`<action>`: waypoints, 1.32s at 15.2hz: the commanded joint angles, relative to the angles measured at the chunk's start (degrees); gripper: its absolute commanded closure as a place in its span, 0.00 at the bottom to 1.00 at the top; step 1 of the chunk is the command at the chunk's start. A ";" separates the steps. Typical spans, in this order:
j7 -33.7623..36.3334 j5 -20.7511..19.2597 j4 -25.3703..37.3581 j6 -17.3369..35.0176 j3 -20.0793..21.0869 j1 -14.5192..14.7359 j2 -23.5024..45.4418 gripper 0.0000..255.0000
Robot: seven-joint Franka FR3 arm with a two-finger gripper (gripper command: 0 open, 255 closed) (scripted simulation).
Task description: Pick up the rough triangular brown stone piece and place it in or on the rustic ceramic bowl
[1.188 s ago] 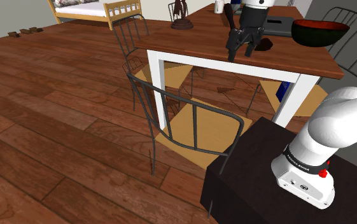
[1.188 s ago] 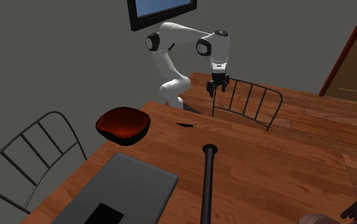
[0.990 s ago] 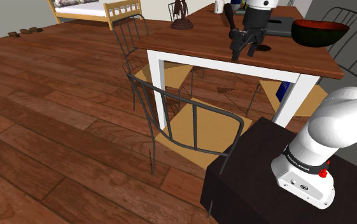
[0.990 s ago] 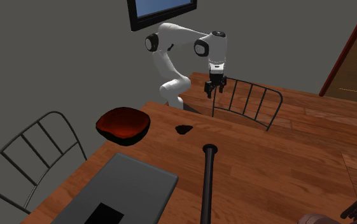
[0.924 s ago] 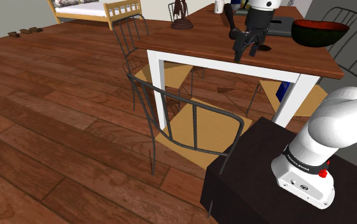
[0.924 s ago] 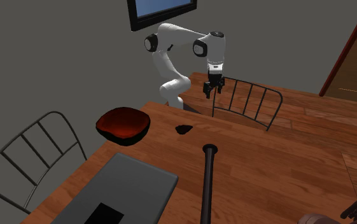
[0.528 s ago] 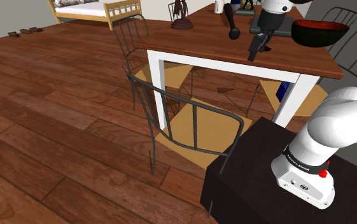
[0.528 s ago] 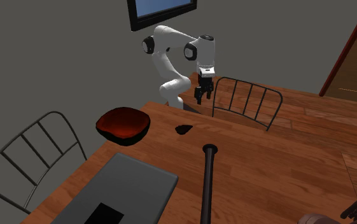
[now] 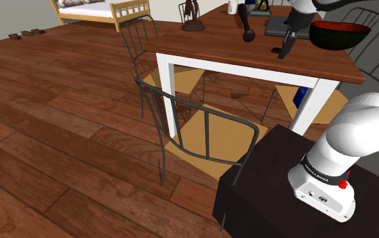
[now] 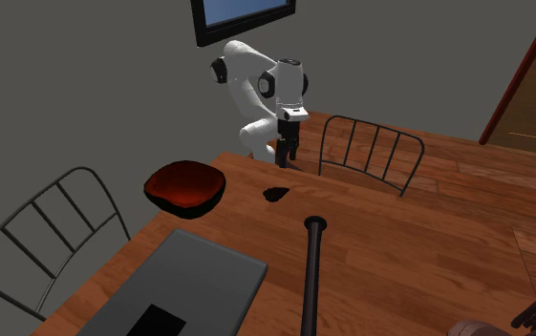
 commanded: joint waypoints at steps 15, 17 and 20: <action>-20.81 -9.76 3.21 17.18 -15.42 3.58 9.73 0.00; -20.81 -9.76 3.20 17.18 -15.42 3.58 9.73 0.00; -20.81 -9.76 3.21 17.18 -15.42 3.58 9.73 0.00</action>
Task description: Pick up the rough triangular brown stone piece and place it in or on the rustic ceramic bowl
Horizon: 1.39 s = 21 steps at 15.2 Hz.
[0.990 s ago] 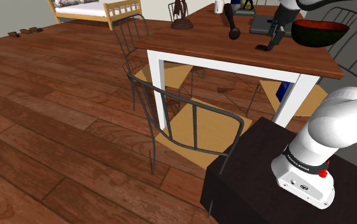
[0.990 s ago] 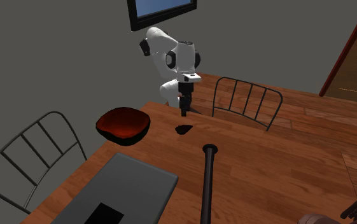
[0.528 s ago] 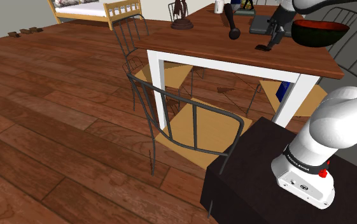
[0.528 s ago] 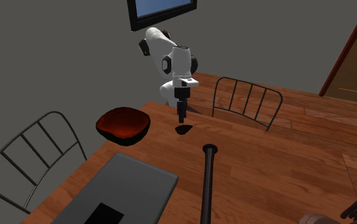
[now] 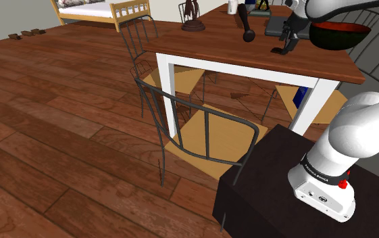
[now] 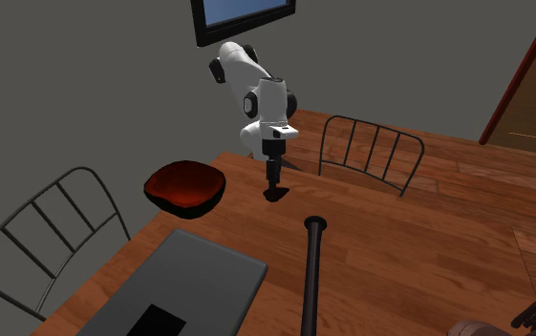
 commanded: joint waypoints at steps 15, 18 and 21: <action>-9.39 5.49 6.76 -5.88 -5.30 4.78 3.09 0.00; -36.59 23.18 31.24 -26.10 -26.96 22.63 19.96 0.00; -38.27 24.38 31.30 -25.90 -29.22 24.27 21.39 0.00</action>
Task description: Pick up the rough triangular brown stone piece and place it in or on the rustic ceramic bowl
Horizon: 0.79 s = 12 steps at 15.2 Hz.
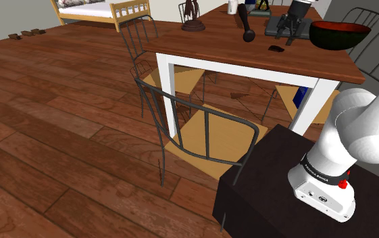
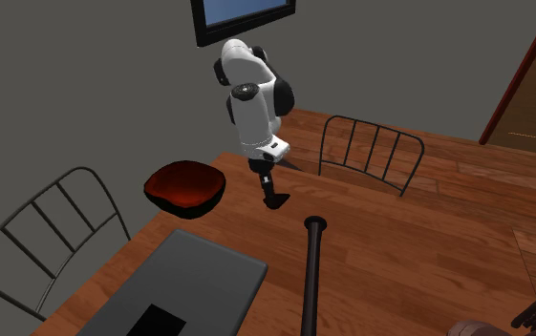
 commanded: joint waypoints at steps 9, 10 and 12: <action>-1.80 1.12 -3.38 3.60 -1.94 1.16 1.21 0.00; -1.80 1.12 -3.38 3.60 -1.94 1.16 1.21 0.00; -1.80 1.12 -3.38 3.60 -1.94 1.16 1.21 0.00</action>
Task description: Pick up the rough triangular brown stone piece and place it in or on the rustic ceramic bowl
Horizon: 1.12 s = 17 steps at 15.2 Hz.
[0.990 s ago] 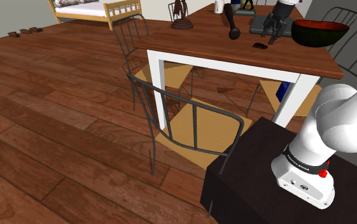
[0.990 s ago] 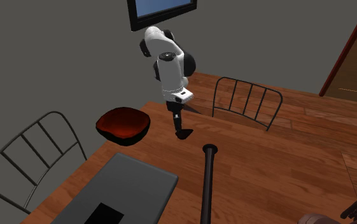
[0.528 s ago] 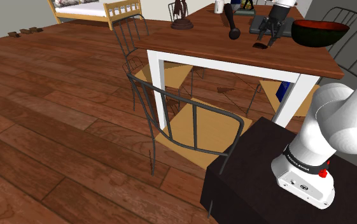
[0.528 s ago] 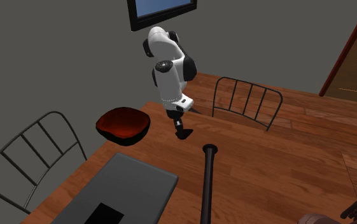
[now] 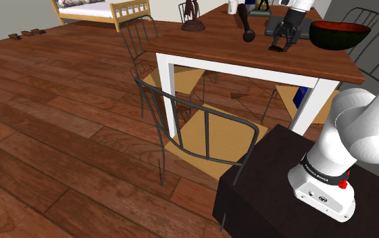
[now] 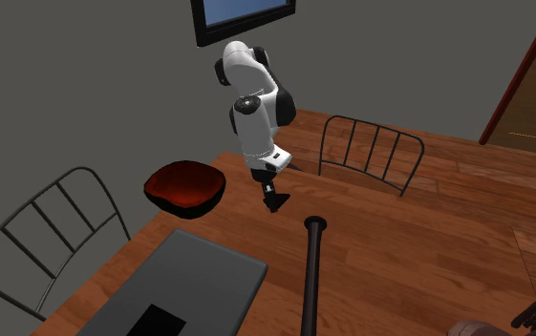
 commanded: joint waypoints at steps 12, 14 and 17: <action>0.13 -0.03 0.68 -0.75 0.22 -0.04 -0.09 1.00; 0.37 -0.03 2.10 -2.26 0.60 -0.05 -0.21 1.00; 0.64 0.06 4.33 -4.53 1.05 0.00 -0.25 1.00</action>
